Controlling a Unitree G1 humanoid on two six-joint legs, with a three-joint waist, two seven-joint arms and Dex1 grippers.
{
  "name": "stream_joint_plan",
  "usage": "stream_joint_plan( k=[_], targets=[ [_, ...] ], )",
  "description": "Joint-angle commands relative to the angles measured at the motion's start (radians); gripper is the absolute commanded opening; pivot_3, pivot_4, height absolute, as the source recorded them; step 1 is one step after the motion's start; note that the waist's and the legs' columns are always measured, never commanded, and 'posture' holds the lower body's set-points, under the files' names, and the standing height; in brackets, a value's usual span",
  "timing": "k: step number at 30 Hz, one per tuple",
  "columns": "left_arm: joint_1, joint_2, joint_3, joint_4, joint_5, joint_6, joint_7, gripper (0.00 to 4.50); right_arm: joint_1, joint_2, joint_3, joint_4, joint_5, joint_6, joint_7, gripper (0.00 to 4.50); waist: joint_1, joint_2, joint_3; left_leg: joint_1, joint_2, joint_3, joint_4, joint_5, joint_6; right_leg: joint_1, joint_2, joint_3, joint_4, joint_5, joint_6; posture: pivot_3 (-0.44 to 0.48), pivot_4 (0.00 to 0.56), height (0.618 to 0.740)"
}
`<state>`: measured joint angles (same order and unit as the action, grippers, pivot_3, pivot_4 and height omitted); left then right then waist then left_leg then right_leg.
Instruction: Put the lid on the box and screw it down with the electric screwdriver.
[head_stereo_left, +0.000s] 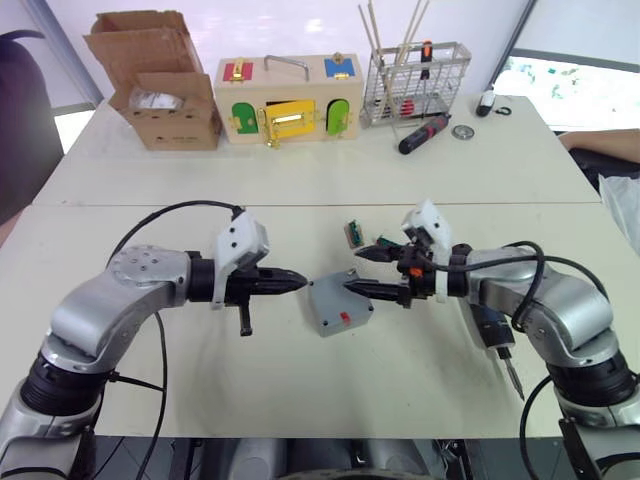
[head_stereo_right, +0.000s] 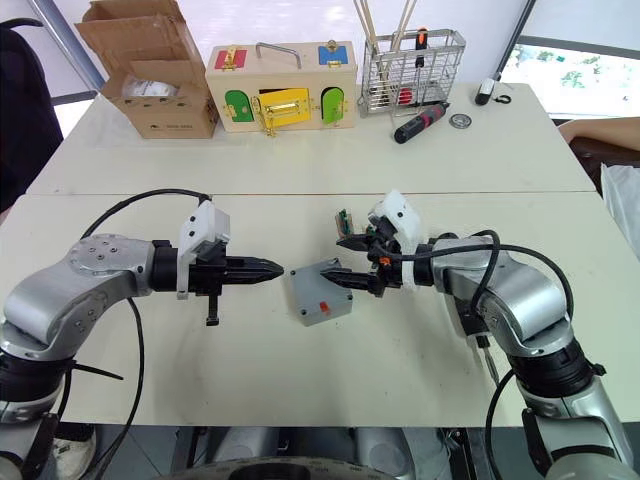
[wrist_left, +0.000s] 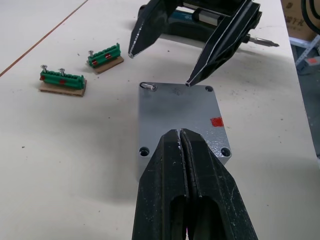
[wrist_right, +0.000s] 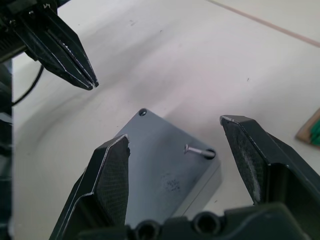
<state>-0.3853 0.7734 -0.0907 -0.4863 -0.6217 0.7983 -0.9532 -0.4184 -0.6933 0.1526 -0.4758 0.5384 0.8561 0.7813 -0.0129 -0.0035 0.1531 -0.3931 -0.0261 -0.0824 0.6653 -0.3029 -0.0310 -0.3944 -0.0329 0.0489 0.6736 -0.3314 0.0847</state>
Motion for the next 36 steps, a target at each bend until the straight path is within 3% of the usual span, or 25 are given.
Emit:
stream_joint_plan(
  k=[1,17,22,27,36],
  targets=[
    [-0.008,0.004,0.012,-0.009,-0.008,-0.006,-0.004,0.00,0.009,0.005,0.026,-0.028,-0.053,-0.070,-0.008,3.23,0.000,0.000,0.000,0.000,0.000,0.000,0.000,0.000,0.000,0.000,0.000,0.000,0.000,0.000,0.000,0.000,0.150,0.740],
    [-0.010,0.003,0.011,-0.010,-0.009,-0.002,-0.002,0.00,0.041,0.025,0.083,0.031,-0.222,-0.212,-0.025,3.23,0.000,0.000,0.000,0.000,0.000,0.000,0.000,0.000,0.000,0.000,0.000,0.000,0.000,0.000,0.000,0.000,0.150,0.740],
    [-0.011,0.001,0.010,-0.008,-0.008,-0.005,-0.003,0.00,0.045,0.033,0.080,0.031,-0.231,-0.212,-0.025,2.14,0.000,0.000,0.000,0.000,0.000,0.000,0.000,0.000,0.000,0.000,0.000,0.000,0.000,0.000,0.000,0.000,0.150,0.740],
    [-0.011,-0.002,0.006,-0.005,-0.006,-0.007,-0.003,0.00,0.047,0.038,0.077,0.031,-0.236,-0.212,-0.026,0.05,0.000,0.000,0.000,0.000,0.000,0.000,0.000,0.000,0.000,0.000,0.000,0.000,0.000,0.000,0.000,0.000,0.150,0.740],
    [-0.011,-0.002,0.004,-0.005,-0.004,-0.010,-0.003,0.00,0.049,0.055,0.056,0.028,-0.218,-0.178,-0.033,0.05,0.000,0.000,0.000,0.000,0.000,0.000,0.000,0.000,0.000,0.000,0.000,0.000,0.000,0.000,0.000,0.000,0.150,0.740]
  ],
)
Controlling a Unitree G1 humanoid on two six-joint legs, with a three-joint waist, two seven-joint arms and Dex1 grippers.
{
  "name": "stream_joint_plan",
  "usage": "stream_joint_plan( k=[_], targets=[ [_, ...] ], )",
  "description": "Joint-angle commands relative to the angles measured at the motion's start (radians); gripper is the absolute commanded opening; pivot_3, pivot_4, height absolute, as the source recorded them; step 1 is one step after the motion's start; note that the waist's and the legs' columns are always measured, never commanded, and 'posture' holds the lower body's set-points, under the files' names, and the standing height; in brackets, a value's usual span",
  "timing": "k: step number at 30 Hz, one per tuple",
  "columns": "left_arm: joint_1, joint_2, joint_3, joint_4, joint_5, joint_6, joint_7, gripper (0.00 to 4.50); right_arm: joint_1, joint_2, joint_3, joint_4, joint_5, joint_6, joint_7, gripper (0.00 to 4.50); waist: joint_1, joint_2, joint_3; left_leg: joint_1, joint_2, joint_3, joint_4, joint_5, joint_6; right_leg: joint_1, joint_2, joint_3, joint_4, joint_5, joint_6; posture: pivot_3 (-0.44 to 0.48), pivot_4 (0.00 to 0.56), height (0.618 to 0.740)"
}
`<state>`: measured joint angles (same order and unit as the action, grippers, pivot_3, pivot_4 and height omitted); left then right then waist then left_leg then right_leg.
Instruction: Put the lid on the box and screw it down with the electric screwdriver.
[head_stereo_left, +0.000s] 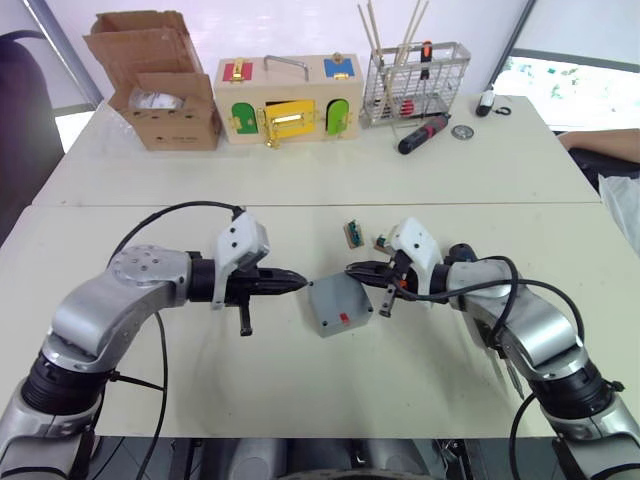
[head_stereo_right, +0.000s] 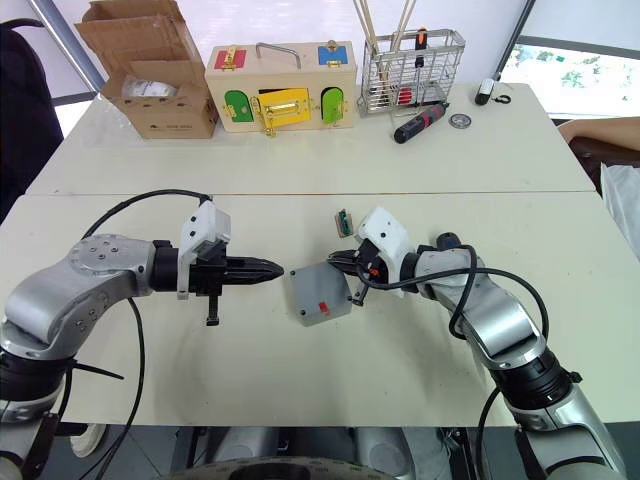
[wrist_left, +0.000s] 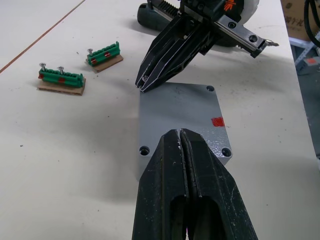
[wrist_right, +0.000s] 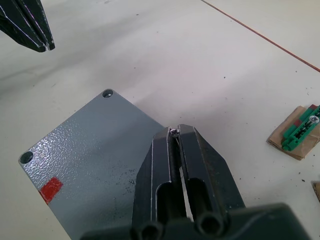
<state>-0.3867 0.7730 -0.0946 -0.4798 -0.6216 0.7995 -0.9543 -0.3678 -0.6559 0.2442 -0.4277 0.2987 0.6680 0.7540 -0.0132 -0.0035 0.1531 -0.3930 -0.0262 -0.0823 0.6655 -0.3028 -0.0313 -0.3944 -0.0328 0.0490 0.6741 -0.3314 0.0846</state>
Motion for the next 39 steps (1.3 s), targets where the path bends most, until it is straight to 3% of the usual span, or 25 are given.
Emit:
stream_joint_plan(
  k=[1,7,16,19,24,30,34,36,39],
  targets=[
    [-0.009,-0.002,0.007,-0.011,-0.003,-0.012,-0.002,0.00,-0.002,0.022,-0.041,-0.020,0.028,0.020,-0.009,0.05,0.000,0.000,0.000,0.000,0.000,0.000,0.000,0.000,0.000,0.000,0.000,0.000,0.000,0.000,0.000,0.000,0.150,0.740],
    [-0.009,-0.005,0.006,-0.011,-0.002,-0.016,-0.002,0.00,-0.004,0.035,-0.081,-0.037,0.104,0.145,-0.010,0.05,0.001,0.000,0.000,0.000,0.000,0.000,0.000,0.000,0.000,0.000,0.000,0.000,0.000,0.000,0.000,0.000,0.150,0.740],
    [-0.011,-0.007,0.005,-0.010,-0.002,-0.016,0.000,0.00,0.005,0.035,-0.091,-0.034,0.118,0.160,-0.021,0.05,0.000,0.000,0.000,0.000,0.000,0.000,0.000,0.000,0.000,0.000,0.000,0.000,0.000,0.000,0.000,0.000,0.150,0.740],
    [-0.012,-0.008,0.005,-0.010,-0.002,-0.015,0.000,0.00,0.004,0.035,-0.090,-0.033,0.123,0.157,-0.019,0.96,0.000,0.000,0.000,0.000,0.000,0.000,0.000,0.000,0.000,0.000,0.000,0.000,0.000,0.000,0.000,0.000,0.150,0.740],
    [-0.014,-0.009,0.005,-0.010,-0.002,-0.012,0.000,0.00,0.002,0.035,-0.092,-0.033,0.115,0.145,-0.026,3.21,0.000,0.000,0.000,0.000,0.000,0.000,0.000,0.000,0.000,0.000,0.000,0.000,0.000,0.000,0.000,0.000,0.150,0.740],
    [-0.016,-0.010,0.003,-0.011,-0.004,-0.009,0.000,0.00,-0.012,0.045,-0.136,-0.045,0.145,0.155,-0.037,3.21,0.000,0.000,0.000,0.000,0.000,0.000,0.000,0.000,0.000,0.000,0.000,0.000,0.000,0.000,0.000,0.000,0.150,0.740],
    [-0.033,-0.014,0.042,-0.009,-0.049,0.019,0.002,0.00,-0.057,0.059,-0.336,-0.079,0.330,0.272,-0.053,3.21,0.001,0.000,0.000,0.000,0.000,0.000,0.000,0.000,0.000,0.000,0.000,0.000,0.000,0.000,0.000,0.000,0.150,0.740],
    [-0.031,0.000,0.066,-0.017,-0.093,0.046,-0.014,0.00,-0.104,0.015,-0.443,-0.078,0.432,0.375,-0.059,3.21,0.000,0.000,0.000,0.000,0.000,0.000,0.000,0.000,0.000,0.000,0.000,0.000,0.000,0.000,0.000,0.000,0.150,0.740],
    [0.048,0.096,0.077,-0.062,-0.122,0.061,-0.101,0.00,-0.142,-0.129,-0.566,-0.068,0.563,0.557,-0.032,3.21,0.000,0.000,0.000,0.000,0.000,0.000,0.000,0.000,0.000,0.000,0.000,0.000,0.000,0.000,0.000,0.000,0.150,0.740]
  ],
)
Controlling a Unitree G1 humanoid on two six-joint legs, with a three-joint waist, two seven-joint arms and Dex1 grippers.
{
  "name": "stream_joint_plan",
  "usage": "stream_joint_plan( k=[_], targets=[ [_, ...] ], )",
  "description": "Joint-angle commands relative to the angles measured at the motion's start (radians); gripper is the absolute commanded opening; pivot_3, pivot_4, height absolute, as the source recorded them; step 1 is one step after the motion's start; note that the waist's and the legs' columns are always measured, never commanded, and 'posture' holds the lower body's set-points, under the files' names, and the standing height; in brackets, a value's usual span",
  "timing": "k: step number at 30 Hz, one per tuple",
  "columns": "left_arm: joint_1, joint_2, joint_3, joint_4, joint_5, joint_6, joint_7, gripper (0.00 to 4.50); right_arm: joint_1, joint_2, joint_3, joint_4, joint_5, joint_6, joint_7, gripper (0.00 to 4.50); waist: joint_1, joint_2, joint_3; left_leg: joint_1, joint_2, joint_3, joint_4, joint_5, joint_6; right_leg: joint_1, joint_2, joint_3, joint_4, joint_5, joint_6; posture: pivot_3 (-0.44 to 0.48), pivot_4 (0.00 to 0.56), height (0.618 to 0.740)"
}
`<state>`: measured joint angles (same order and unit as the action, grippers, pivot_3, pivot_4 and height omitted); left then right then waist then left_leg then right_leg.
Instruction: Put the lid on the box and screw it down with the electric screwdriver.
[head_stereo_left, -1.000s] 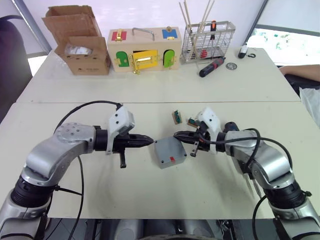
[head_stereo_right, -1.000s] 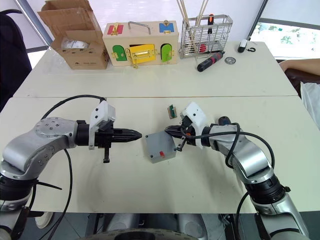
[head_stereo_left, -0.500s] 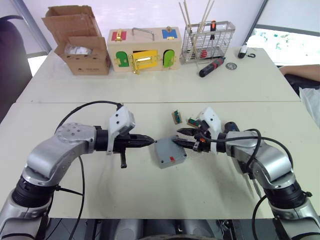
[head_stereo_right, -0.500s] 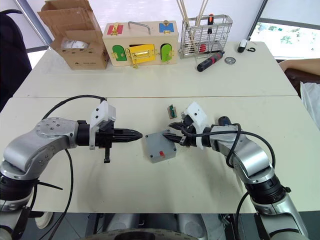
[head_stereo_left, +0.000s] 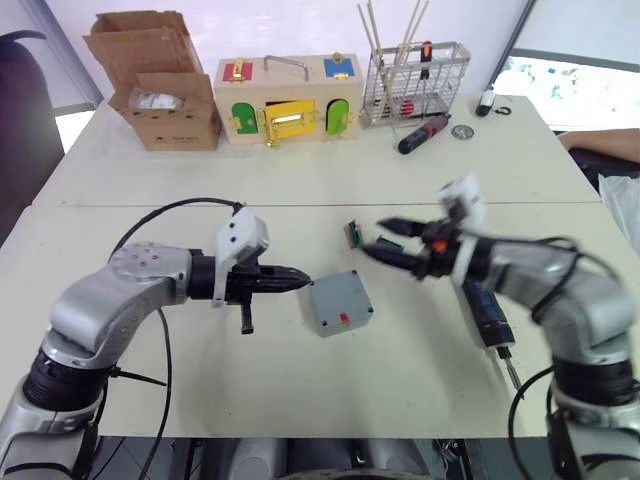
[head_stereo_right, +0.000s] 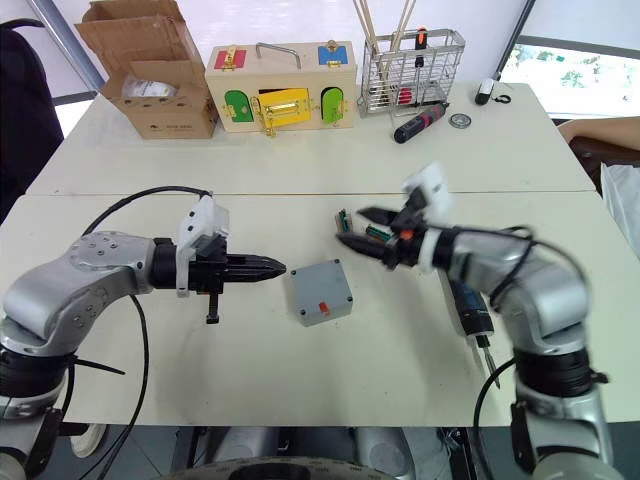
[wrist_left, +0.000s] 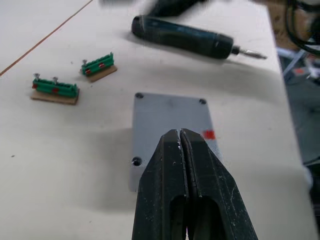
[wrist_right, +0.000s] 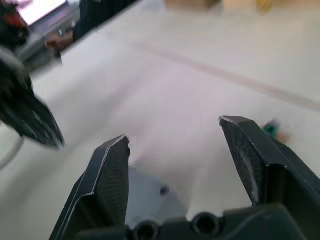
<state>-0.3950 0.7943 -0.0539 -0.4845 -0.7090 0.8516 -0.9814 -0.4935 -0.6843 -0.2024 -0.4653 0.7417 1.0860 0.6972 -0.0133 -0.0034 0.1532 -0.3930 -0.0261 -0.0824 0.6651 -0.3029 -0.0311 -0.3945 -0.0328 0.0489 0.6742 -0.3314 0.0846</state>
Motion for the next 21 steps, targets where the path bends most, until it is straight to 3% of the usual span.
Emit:
stream_joint_plan(
  k=[1,5,11,21],
  targets=[
    [0.097,0.107,0.033,-0.063,-0.023,-0.006,-0.099,0.00,0.000,-0.150,-0.138,-0.043,0.151,0.169,0.049,3.21,0.000,0.000,0.000,0.000,0.000,0.000,-0.001,0.000,0.000,0.000,0.000,0.000,0.000,0.000,0.000,0.000,0.150,0.740],
    [0.192,0.142,-0.005,-0.025,0.056,-0.077,-0.105,0.00,0.119,-0.261,-0.122,-0.106,0.164,0.171,0.085,3.21,0.001,0.000,0.000,0.001,0.001,0.000,-0.003,-0.001,0.002,0.001,0.000,0.000,-0.003,0.000,0.000,0.000,0.150,0.740],
    [0.204,0.015,-0.110,0.073,0.192,-0.178,-0.019,0.00,0.233,-0.198,0.059,-0.159,0.039,0.041,0.001,3.21,0.002,0.001,0.000,0.002,0.001,0.001,0.001,-0.001,0.002,0.005,0.000,0.000,-0.003,0.001,-0.001,0.000,0.150,0.740],
    [0.128,-0.137,-0.188,0.199,0.305,-0.255,0.033,0.00,0.336,-0.192,0.296,-0.157,-0.099,-0.182,0.107,3.21,0.003,0.001,0.000,0.001,0.001,0.000,0.001,-0.001,0.002,0.004,0.000,0.000,-0.003,0.001,-0.001,0.000,0.150,0.740]
  ],
)
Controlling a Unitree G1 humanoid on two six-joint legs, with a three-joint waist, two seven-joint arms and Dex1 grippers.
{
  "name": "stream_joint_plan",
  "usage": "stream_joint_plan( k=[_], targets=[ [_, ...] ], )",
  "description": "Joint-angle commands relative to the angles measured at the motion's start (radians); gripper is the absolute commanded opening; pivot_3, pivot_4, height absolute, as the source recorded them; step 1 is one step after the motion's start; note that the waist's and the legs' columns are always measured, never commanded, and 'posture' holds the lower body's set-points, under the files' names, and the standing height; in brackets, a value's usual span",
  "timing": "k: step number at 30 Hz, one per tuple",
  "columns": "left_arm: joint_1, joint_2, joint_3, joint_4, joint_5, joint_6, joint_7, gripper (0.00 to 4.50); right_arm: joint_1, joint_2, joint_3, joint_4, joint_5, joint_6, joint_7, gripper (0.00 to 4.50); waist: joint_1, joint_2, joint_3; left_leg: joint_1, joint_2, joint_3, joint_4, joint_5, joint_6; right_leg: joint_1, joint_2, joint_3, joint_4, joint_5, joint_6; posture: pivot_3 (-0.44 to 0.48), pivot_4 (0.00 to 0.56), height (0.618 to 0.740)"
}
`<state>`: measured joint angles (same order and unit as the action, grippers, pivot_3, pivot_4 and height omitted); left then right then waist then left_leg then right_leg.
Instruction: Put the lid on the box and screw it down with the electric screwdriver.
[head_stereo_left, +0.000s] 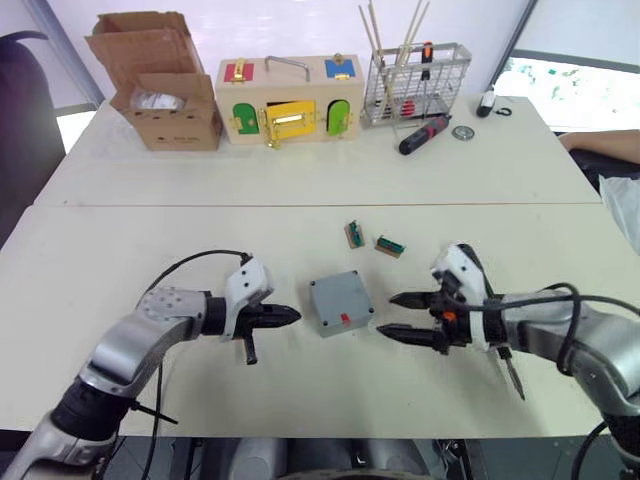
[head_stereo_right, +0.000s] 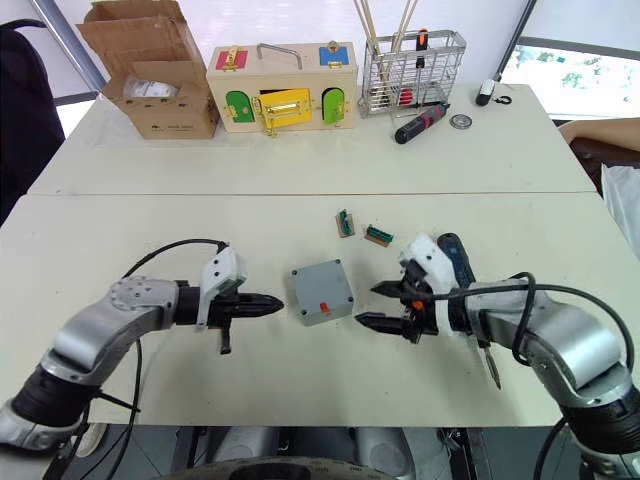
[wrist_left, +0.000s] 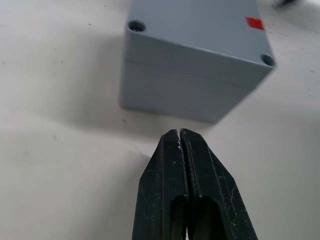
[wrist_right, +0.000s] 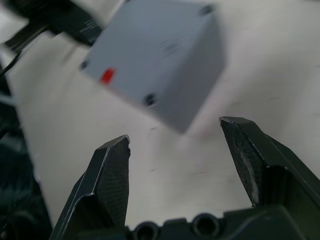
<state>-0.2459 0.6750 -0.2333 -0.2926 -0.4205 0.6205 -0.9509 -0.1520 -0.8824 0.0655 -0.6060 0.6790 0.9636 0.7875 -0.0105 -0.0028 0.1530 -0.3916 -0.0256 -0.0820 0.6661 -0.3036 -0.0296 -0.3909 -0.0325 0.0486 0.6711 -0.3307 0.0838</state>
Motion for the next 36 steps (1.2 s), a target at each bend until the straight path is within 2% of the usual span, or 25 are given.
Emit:
stream_joint_plan(
  k=[1,12,27,30,33,36],
  targets=[
    [-0.026,-0.024,-0.011,0.010,0.018,-0.025,-0.003,0.00,-0.009,0.016,0.038,-0.008,-0.046,-0.068,0.011,3.21,0.000,0.000,0.000,0.000,0.000,0.000,0.000,0.000,0.000,0.000,0.000,0.000,0.000,0.000,0.000,0.000,0.150,0.740],
    [-0.061,-0.068,-0.022,0.050,0.049,-0.054,-0.012,0.00,-0.017,0.089,0.023,0.001,-0.028,-0.049,-0.007,3.21,0.000,0.000,0.000,0.000,0.000,0.000,0.000,0.000,0.000,0.000,0.000,0.000,0.000,0.000,0.000,0.000,0.150,0.740],
    [-0.112,-0.131,-0.037,0.097,0.083,-0.064,-0.027,0.00,-0.006,0.075,0.014,-0.011,-0.039,-0.039,-0.024,3.21,0.001,0.000,0.000,0.000,0.000,0.000,0.000,0.000,0.000,0.000,0.000,0.000,0.000,0.000,0.000,0.000,0.150,0.740],
    [-0.083,-0.044,-0.013,0.056,0.080,-0.051,-0.078,0.00,0.010,0.012,-0.059,-0.013,-0.053,-0.046,-0.014,3.21,0.000,0.000,0.000,0.000,0.000,0.000,0.000,0.000,0.000,0.000,0.000,0.000,0.000,0.000,0.000,0.000,0.150,0.740],
    [-0.075,0.080,0.057,-0.003,0.040,-0.027,-0.145,0.00,-0.027,-0.066,-0.251,-0.012,0.042,0.038,-0.002,3.21,-0.002,0.000,0.000,0.000,0.000,0.000,0.000,0.000,0.000,-0.001,0.000,0.000,0.001,0.000,0.000,0.000,0.150,0.740],
    [-0.163,0.127,0.188,-0.103,-0.144,0.128,-0.156,0.00,-0.109,-0.157,-0.470,0.096,0.204,0.232,0.015,3.21,0.003,0.000,0.001,0.000,0.000,-0.001,0.000,0.000,0.000,-0.001,0.000,0.000,0.001,0.000,0.000,0.000,0.150,0.740]
  ],
)
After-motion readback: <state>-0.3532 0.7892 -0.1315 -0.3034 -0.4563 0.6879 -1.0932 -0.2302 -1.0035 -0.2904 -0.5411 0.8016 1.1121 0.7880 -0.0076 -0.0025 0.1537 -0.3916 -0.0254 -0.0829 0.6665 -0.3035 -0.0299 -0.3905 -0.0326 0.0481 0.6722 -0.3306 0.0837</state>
